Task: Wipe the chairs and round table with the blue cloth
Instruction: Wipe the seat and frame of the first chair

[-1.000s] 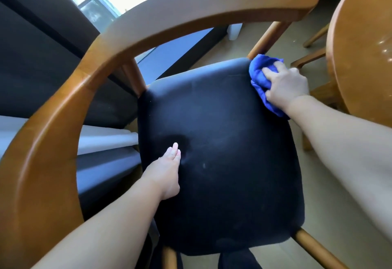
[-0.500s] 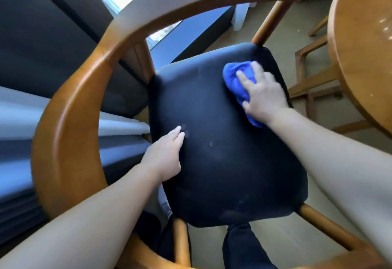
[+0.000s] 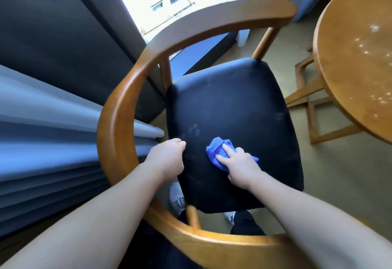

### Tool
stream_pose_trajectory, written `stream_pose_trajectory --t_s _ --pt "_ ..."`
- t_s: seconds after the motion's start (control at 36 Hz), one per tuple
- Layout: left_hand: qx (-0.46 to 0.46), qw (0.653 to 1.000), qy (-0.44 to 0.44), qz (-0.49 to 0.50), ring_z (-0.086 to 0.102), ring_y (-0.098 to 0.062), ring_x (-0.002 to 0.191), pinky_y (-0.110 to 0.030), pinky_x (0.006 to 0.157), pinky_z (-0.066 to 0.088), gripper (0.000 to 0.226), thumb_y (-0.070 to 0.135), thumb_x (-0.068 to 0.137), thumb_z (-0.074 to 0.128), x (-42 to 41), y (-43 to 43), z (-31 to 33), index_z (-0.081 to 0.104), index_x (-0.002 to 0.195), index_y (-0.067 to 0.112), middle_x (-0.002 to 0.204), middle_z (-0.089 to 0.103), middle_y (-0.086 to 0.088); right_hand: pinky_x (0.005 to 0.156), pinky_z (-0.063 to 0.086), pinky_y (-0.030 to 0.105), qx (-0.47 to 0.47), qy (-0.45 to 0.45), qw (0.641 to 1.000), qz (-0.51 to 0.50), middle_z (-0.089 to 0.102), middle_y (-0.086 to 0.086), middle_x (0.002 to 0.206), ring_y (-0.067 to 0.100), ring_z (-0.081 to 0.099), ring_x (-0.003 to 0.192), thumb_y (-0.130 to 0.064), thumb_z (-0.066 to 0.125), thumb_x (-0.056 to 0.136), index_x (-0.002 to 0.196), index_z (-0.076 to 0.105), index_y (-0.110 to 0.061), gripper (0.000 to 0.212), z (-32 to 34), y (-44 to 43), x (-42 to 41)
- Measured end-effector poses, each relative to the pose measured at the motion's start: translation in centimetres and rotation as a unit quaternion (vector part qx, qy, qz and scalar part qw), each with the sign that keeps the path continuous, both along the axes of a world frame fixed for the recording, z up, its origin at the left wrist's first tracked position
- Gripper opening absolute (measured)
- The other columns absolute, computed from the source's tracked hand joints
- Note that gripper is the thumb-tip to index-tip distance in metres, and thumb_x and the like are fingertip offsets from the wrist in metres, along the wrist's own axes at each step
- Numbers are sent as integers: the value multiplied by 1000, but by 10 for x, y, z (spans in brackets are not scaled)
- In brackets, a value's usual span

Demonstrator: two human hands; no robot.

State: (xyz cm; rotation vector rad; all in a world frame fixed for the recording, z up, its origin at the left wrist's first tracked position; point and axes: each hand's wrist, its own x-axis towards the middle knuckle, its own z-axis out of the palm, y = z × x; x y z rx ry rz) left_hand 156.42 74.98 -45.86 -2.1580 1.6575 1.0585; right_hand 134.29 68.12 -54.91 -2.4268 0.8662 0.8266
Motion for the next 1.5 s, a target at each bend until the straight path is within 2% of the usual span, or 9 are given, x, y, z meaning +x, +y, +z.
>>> stream_pose_trajectory --t_s 0.17,0.42,0.58,0.69,0.78,0.97,1.11,1.31,1.5 --pt "-36 998 3 47 57 -21 103 -40 85 52 33 10 86 43 -14 21 60 57 115 15 121 56 3 77 38 34 -6 -42 999 -6 22 3 152 30 43 103 -30 56 83 131 41 -33 51 67 -8 -13" --pt "-183 969 49 160 53 -10 117 -16 90 38 44 17 91 51 -72 45 156 51 135 21 136 53 9 97 44 42 -1 -228 970 -83 33 9 153 36 45 120 -27 63 75 137 52 -24 63 212 -20 -63" --pt "-259 918 145 264 48 -8 125 -28 108 36 47 30 93 56 -112 35 205 48 138 19 138 52 5 104 42 38 -11 -308 949 -62 36 11 150 34 45 128 -25 66 74 135 55 -19 62 295 -14 -97" --pt "-277 889 227 286 50 -4 121 -29 105 40 54 45 89 58 -129 21 228 49 136 21 132 55 10 106 40 39 -31 -340 939 -26 35 15 150 34 44 130 -22 67 75 134 56 -16 61 334 -5 -110" --pt "-283 877 292 255 58 0 105 -24 93 46 44 51 83 61 -140 16 242 58 121 29 114 63 15 108 38 40 -57 -361 931 -16 30 15 152 32 38 135 -19 67 77 138 51 -15 63 355 9 -119" --pt "-301 866 353 184 62 -6 83 -22 73 51 8 37 84 60 -159 19 254 58 90 33 89 67 11 107 38 35 -90 -378 920 -54 29 23 149 38 43 131 -12 69 72 139 47 -6 70 386 48 -140" --pt "-263 862 380 209 61 3 91 -9 71 45 20 42 87 62 -172 33 245 54 103 35 101 65 14 104 43 42 -119 -363 922 -60 34 22 148 38 44 130 -11 71 72 138 49 -6 70 386 67 -157" --pt "-245 877 350 218 59 4 82 -7 68 43 13 37 87 64 -188 65 223 59 98 35 92 66 14 108 37 43 -126 -292 948 -19 29 20 151 36 38 134 -20 68 80 141 47 -15 65 358 88 -167" --pt "-229 876 325 272 59 0 90 -11 74 43 19 38 86 62 -203 83 203 59 104 34 97 64 14 99 46 43 -90 -287 954 6 38 23 146 41 50 123 -22 72 75 137 53 -14 65 335 91 -174"
